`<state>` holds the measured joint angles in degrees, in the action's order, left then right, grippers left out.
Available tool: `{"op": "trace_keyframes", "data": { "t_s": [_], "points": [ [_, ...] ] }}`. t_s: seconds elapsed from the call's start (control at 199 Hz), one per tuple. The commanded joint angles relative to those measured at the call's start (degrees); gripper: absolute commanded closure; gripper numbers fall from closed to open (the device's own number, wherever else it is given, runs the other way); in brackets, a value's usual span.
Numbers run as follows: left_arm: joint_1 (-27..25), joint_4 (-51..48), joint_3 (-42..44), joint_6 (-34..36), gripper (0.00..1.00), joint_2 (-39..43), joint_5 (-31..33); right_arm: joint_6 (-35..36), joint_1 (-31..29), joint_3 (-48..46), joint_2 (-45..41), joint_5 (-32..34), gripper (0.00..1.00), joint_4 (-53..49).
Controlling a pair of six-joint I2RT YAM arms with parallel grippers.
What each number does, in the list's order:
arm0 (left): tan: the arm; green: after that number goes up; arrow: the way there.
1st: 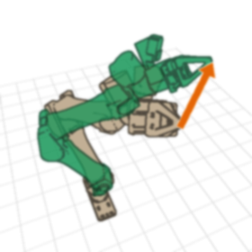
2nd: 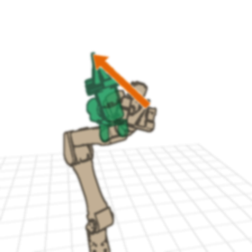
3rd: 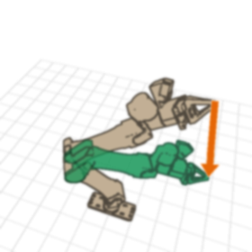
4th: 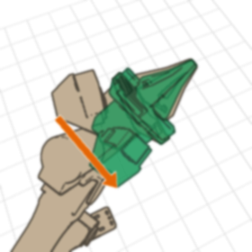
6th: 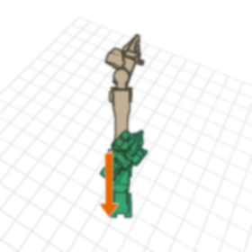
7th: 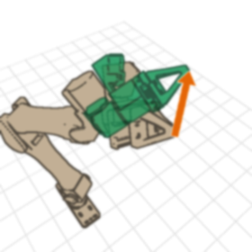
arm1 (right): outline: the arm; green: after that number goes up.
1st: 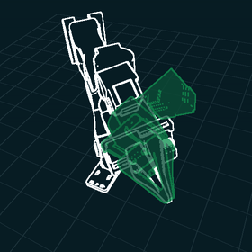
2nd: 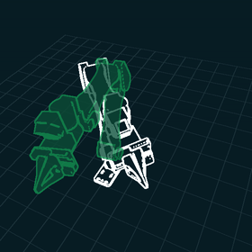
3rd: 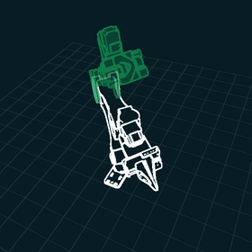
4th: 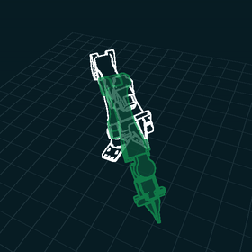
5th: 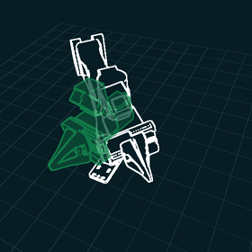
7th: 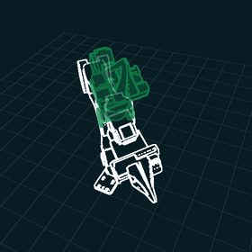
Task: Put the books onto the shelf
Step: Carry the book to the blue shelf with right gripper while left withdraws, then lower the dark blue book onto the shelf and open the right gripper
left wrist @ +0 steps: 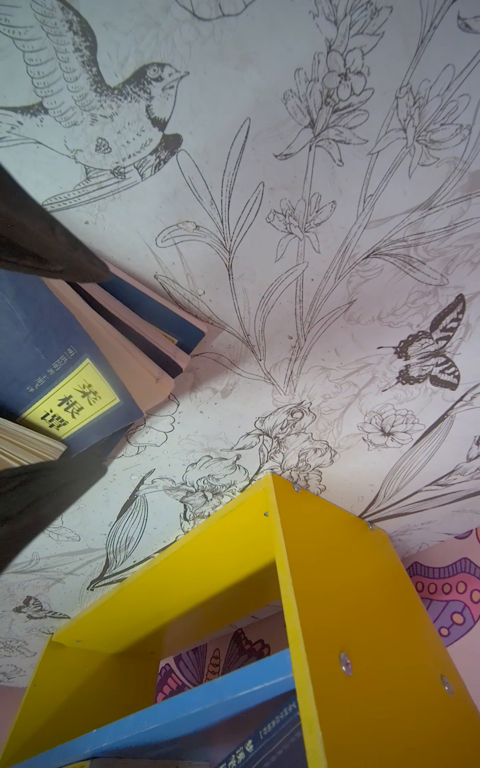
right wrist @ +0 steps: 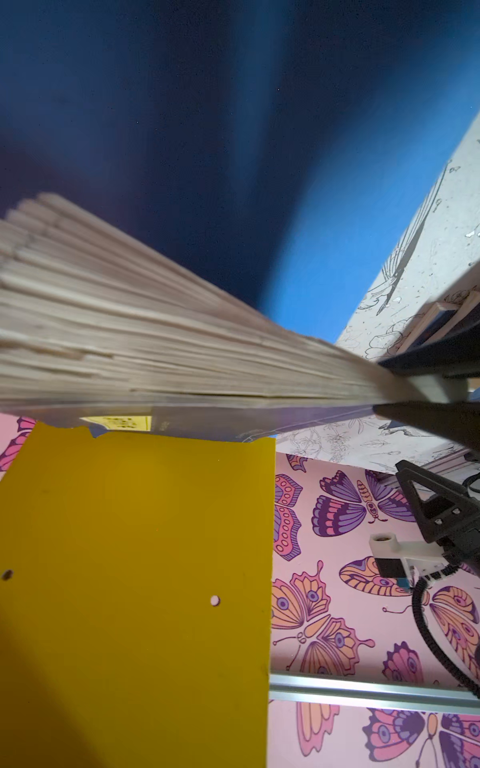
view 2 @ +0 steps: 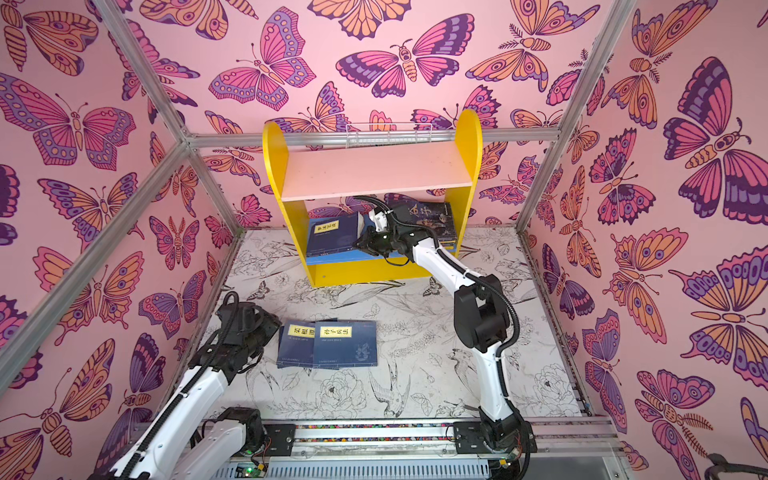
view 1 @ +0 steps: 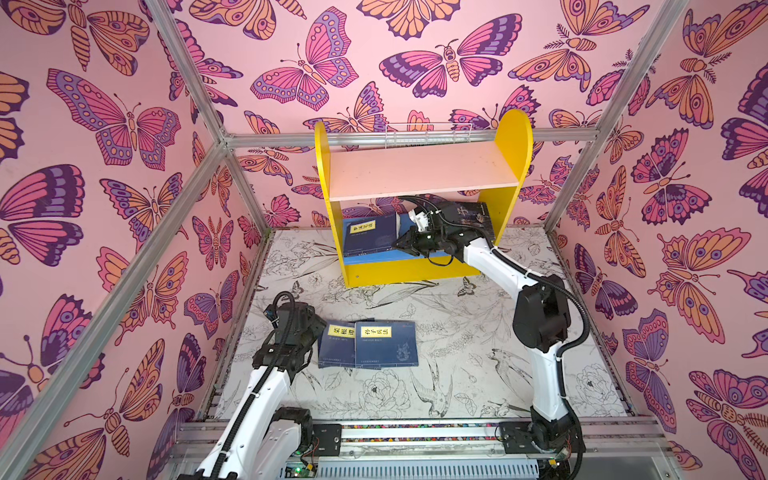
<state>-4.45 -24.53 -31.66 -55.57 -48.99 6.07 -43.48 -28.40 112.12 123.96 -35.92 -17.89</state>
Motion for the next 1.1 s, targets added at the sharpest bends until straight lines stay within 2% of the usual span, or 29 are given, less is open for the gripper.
{"op": "trace_keyframes", "data": {
  "t_s": [0.0,0.095,0.12,0.166,0.191,0.276,0.407,0.562,0.657,0.928,1.099],
  "points": [
    [0.3,-1.5,-0.9,0.7,0.31,-0.4,0.5,0.3,-0.6,4.1,2.1,-0.6,0.99,-4.4],
    [0.2,-1.5,-0.9,0.6,0.31,-0.5,0.2,0.7,-0.6,4.3,1.6,0.5,0.91,-5.7],
    [0.2,-1.5,-0.9,0.5,0.31,-0.6,0.1,0.8,-0.6,4.3,1.4,1.3,0.84,-6.1],
    [0.3,-1.4,-0.9,0.5,0.32,-0.6,0.0,0.8,-0.7,4.0,0.8,2.5,0.65,-6.8],
    [0.2,-1.5,-1.0,0.5,0.31,-0.6,0.1,0.8,-0.7,3.8,0.5,3.4,0.59,-7.1],
    [0.3,-1.2,-1.0,0.6,0.32,-0.7,-0.1,1.0,-1.1,2.1,-1.3,6.4,0.47,-6.6],
    [0.3,-1.0,-1.0,0.6,0.32,-0.8,-0.3,3.1,-2.2,1.2,-3.5,13.7,0.33,-8.8],
    [0.3,-1.0,-1.0,0.7,0.32,-0.9,-0.7,4.4,-3.4,0.5,-5.3,22.5,0.33,-12.4],
    [0.3,-1.0,-1.0,0.8,0.31,-0.9,-0.7,7.0,-4.7,-2.0,-7.4,26.8,0.35,-10.5],
    [0.2,-0.9,-0.9,0.8,0.31,-1.6,-1.0,5.0,-5.4,0.9,-2.8,28.7,0.43,-9.3],
    [0.3,-0.9,-0.8,1.2,0.31,-1.4,-0.9,3.0,-5.8,4.3,1.3,33.1,0.45,-9.5]
  ]
}}
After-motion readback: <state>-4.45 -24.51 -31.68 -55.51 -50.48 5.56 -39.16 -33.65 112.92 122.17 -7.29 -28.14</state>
